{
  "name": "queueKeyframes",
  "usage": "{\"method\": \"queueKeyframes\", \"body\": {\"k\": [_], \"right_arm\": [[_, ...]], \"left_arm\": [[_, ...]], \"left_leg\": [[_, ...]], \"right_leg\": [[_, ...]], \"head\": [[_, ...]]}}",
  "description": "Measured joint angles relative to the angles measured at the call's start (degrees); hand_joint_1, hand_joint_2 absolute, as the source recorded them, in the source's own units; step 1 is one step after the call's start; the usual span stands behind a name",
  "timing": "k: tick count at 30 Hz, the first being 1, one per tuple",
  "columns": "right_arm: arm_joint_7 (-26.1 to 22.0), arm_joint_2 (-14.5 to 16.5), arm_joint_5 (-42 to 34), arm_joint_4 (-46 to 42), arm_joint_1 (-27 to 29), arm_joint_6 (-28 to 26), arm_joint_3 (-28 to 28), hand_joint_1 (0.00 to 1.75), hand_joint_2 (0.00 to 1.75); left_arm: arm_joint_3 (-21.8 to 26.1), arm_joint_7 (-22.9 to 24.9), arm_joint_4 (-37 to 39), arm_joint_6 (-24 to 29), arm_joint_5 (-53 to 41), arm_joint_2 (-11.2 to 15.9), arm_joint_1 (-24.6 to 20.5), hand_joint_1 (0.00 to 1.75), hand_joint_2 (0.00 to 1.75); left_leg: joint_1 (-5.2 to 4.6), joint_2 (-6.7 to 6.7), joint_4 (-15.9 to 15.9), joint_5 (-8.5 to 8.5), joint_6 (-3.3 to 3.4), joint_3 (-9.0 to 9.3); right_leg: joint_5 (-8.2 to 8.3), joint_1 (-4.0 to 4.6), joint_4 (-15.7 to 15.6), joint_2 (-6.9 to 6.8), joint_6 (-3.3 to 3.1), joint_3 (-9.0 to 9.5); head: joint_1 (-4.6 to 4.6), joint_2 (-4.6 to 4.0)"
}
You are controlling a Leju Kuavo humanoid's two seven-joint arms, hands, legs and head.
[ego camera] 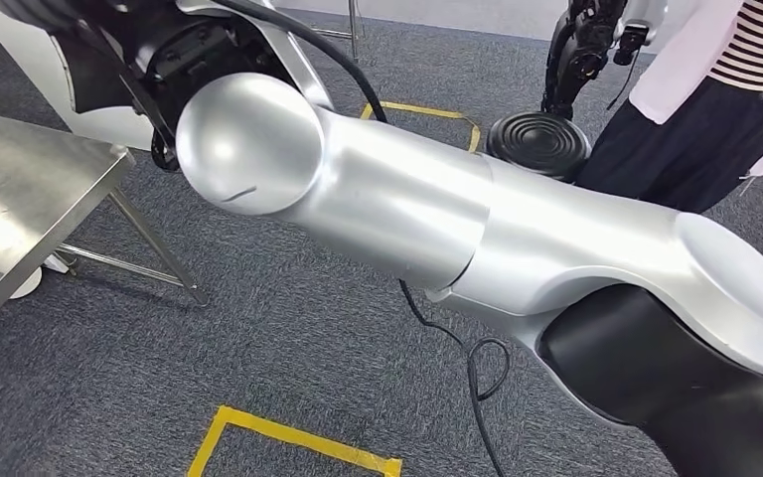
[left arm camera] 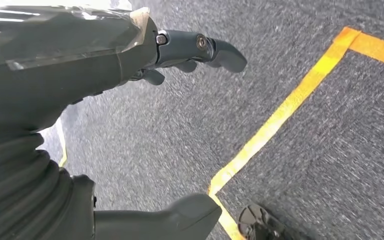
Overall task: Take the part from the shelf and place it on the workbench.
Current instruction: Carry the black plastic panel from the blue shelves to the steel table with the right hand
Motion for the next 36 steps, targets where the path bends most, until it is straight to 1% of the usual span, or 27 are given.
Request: {"method": "queueKeyframes", "body": {"k": [1,2,4,6,8,10,11,12,14,15,16,17,19,20,22,23,24,25,26,27,28,30,32,33,34,35,36], "right_arm": [[-0.07,-0.02,0.07,0.11,0.03,0.01,0.01,1.75,1.75],[-0.15,-0.02,0.1,0.23,0.1,0.02,0.02,1.75,1.75],[-0.24,0.01,0.11,0.4,0.23,0.03,0.03,1.75,1.75],[-0.28,-0.02,0.12,0.55,0.24,0.04,0.02,1.75,1.75],[-0.32,-0.2,0.24,0.73,0.37,0.04,0.05,1.75,1.75],[-0.29,-0.34,0.46,0.93,0.78,0.05,0.21,1.75,1.75],[-0.24,-0.35,0.56,1.02,0.95,0.07,0.28,1.75,1.75],[-0.2,-0.33,0.67,1.09,1.04,0.1,0.33,1.75,1.75],[-0.2,-0.3,0.85,1.2,1.01,0.48,0.34,1.75,1.75],[-0.51,-0.33,0.95,1.4,1.01,1.06,0.31,1.75,1.75],[-1.1,-0.36,1.1,1.75,1.1,1.83,0.21,1.75,1.75],[-1.88,-0.37,1.31,2.22,1.28,2.65,0.06,1.75,1.75],[-3.31,-0.24,1.76,3.31,1.89,3.86,-0.42,1.75,1.75],[-3.76,-0.11,2.06,3.82,2.29,4.15,-0.74,1.75,1.75],[-4.95,-0.01,3.27,5.36,3.41,4.82,-1.62,1.75,1.75],[-6.08,-0.01,4.45,6.74,4.25,5.49,-2.23,1.75,1.75],[-7.38,-0.04,5.9,8.51,5.21,6.4,-2.89,1.75,1.75],[-8.86,-0.08,7.8,10.76,6.32,7.61,-3.78,1.75,1.75],[-9.97,-0.17,10.13,13.22,7.48,8.97,-5.0,1.75,1.75],[-10.74,-0.35,12.57,15.46,8.56,10.19,-6.5,1.75,1.75],[-11.26,-0.6,15.13,17.44,9.5,11.24,-8.25,1.75,1.75],[-11.37,-1.34,20.25,20.11,10.81,12.44,-11.95,1.75,1.75],[-10.2,-2.85,27.71,21.48,12.54,13.2,-16.67,1.75,1.75],[-9.3,-3.78,31.92,21.7,13.8,13.63,-19.49,1.75,1.75],[-8.43,-4.83,35.89,21.59,15.25,14.2,-22.62,1.75,1.75],[-7.81,-5.81,38.94,21.33,16.66,14.78,-25.64,1.75,1.75],[-7.37,-6.7,41.13,21.04,17.79,15.33,-28.36,1.75,1.75]], "left_arm": [[0.05,-0.22,0.0,-0.16,0.13,0.04,-0.06,0.0,1.75],[0.08,-0.38,0.0,-0.25,0.24,0.06,-0.11,0.0,1.75],[0.11,-0.49,0.01,-0.29,0.3,0.09,-0.07,0.0,1.75],[0.14,-0.51,0.0,-0.29,0.36,0.12,-0.06,0.0,1.75],[0.17,-0.65,-0.01,-0.43,0.53,0.15,-0.16,0.0,1.75],[0.35,-0.97,-0.01,-0.79,0.83,0.15,-0.22,0.0,1.75],[0.55,-1.11,-0.01,-0.96,1.02,0.13,-0.21,0.0,1.75],[0.76,-1.21,0.0,-1.08,1.16,0.09,-0.19,0.0,1.75],[1.05,-1.33,0.01,-1.14,1.38,-0.03,-0.2,0.0,1.75],[1.11,-1.47,0.01,-1.16,1.43,-0.1,-0.21,0.0,1.75],[1.17,-1.68,0.01,-1.2,1.47,-0.17,-0.22,0.0,1.75],[1.26,-1.91,0.01,-1.27,1.52,-0.23,-0.2,0.0,1.75],[1.46,-2.4,0.01,-1.67,1.63,-0.31,-0.1,0.0,1.75],[1.52,-2.81,0.01,-2.37,1.75,-0.34,-0.03,0.0,1.75],[1.58,-4.16,0.01,-5.06,1.95,-0.32,0.0,0.0,1.75],[1.58,-4.94,0.01,-7.06,1.91,-0.28,-0.05,0.0,1.75],[1.57,-5.53,0.01,-8.94,1.73,-0.18,-0.13,0.0,1.75],[1.55,-5.99,0.01,-10.88,1.39,-0.02,-0.21,0.0,1.75],[1.48,-6.12,0.01,-12.35,0.89,0.16,-0.26,0.0,1.75],[1.38,-6.15,0.01,-13.46,0.36,0.37,-0.26,0.0,1.75],[1.26,-6.16,0.01,-14.41,-0.19,0.63,-0.24,0.0,1.75],[0.97,-6.23,-0.01,-15.78,-1.32,1.08,-0.3,0.0,1.75],[0.21,-6.73,-0.02,-17.28,-3.15,1.5,-0.51,0.0,1.75],[-0.38,-7.08,-0.02,-18.02,-4.22,1.67,-0.61,0.0,1.75],[-1.08,-7.41,-0.02,-18.68,-5.23,1.85,-0.65,0.0,1.75],[-1.69,-7.62,-0.02,-19.12,-5.92,1.94,-0.58,0.0,1.75],[-2.2,-7.73,-0.02,-19.4,-6.34,2.04,-0.52,0.0,1.75]], "left_leg": [[-0.24,0.54,-1.72,0.35,0.28,0.91],[-0.48,0.6,-2.27,0.28,0.55,1.08],[-0.48,-0.45,-2.62,0.54,1.21,1.1],[-0.23,-1.38,-3.14,0.98,1.94,1.38],[-0.09,-2.42,-3.35,1.25,2.38,1.48],[-0.08,-3.77,-3.32,1.29,2.51,1.41],[-0.08,-4.5,-3.3,1.3,2.5,1.4],[-0.07,-5.26,-3.28,1.31,2.47,1.41],[-0.01,-6.75,-3.22,1.32,2.3,1.46],[-0.1,-7.45,-3.09,1.29,2.06,1.39],[-0.11,-8.04,-3.0,1.29,1.75,1.25],[-0.07,-8.49,-2.95,1.31,1.41,1.08],[0.24,-9.13,-2.98,1.41,0.67,0.78],[0.3,-8.61,-2.71,1.22,0.36,0.57],[0.28,-6.05,0.33,-0.64,-0.21,-0.96],[0.26,-4.46,3.4,-2.26,-0.43,-2.43],[0.33,-3.49,7.01,-3.97,-0.63,-4.18],[0.41,-3.0,10.33,-5.25,-0.78,-5.82],[0.44,-2.76,12.09,-5.59,-0.85,-6.72],[0.45,-2.58,12.01,-5.04,-0.86,-6.69],[0.46,-2.3,9.95,-3.64,-0.85,-5.58],[0.28,-0.23,2.83,-0.53,-0.77,-1.59],[-0.03,1.29,-1.62,0.64,-0.15,0.83],[-0.21,1.17,-2.14,0.5,0.25,1.01],[-0.24,0.27,-2.22,0.57,0.82,0.97],[-0.19,-0.45,-2.39,0.68,1.25,1.07],[-0.15,-1.15,-2.56,0.85,1.69,1.17]], "right_leg": [[-0.07,0.19,0.0,-0.37,0.12,0.01],[-0.14,0.33,-0.03,-0.74,0.28,0.04],[-0.3,0.35,0.0,-1.32,0.7,0.06],[-1.42,0.2,1.83,0.18,1.02,-0.7],[-4.19,-0.12,8.07,2.66,0.83,-3.56],[-6.44,-0.34,15.03,3.58,0.8,-7.07],[-6.43,-0.43,16.21,3.71,1.07,-7.79],[-5.57,-0.55,15.16,3.84,1.48,-7.45],[-2.37,-0.91,8.05,4.88,2.34,-4.25],[-0.96,-1.1,4.31,5.76,2.47,-2.48],[-0.07,-1.23,1.76,6.42,2.45,-1.27],[0.3,-1.21,0.59,6.82,2.25,-0.71],[0.55,-1.17,0.14,6.16,1.61,-0.51],[0.71,-1.22,-0.01,5.67,1.25,-0.45],[0.92,-1.46,-0.33,4.53,0.52,-0.33],[0.9,-1.32,-0.34,3.94,0.31,-0.29],[0.85,-1.22,-0.35,3.32,0.12,-0.29],[0.82,-1.11,-0.34,2.66,0.03,-0.3],[0.79,-1.05,-0.33,1.96,0.01,-0.31],[0.77,-1.02,-0.32,1.32,0.0,-0.33],[0.76,-1.0,-0.31,0.7,0.02,-0.34],[0.67,-0.69,-0.25,-0.29,0.18,-0.38],[0.49,-0.11,-0.28,-1.17,0.59,-0.3],[0.39,0.12,-0.35,-1.72,0.85,-0.17],[0.27,0.21,-0.46,-2.42,1.16,0.13],[0.03,0.15,-0.32,-2.45,1.5,0.19],[-0.44,0.03,0.37,-1.63,1.78,-0.03]], "head": [[0.0,0.0],[0.02,0.0],[0.0,0.0],[0.08,0.0],[0.25,0.0],[0.39,0.0],[0.42,0.0],[0.43,0.0],[0.46,0.0],[0.45,0.0],[0.41,0.0],[0.4,0.0],[0.38,0.0],[0.33,0.0],[-0.12,0.0],[-0.36,0.0],[-0.51,0.0],[-0.52,0.0],[-0.53,0.0],[-0.53,0.0],[-0.52,0.0],[-0.57,0.0],[-0.57,0.0],[-0.56,0.0],[-0.5,0.0],[-0.45,0.0],[-0.38,0.0]]}}
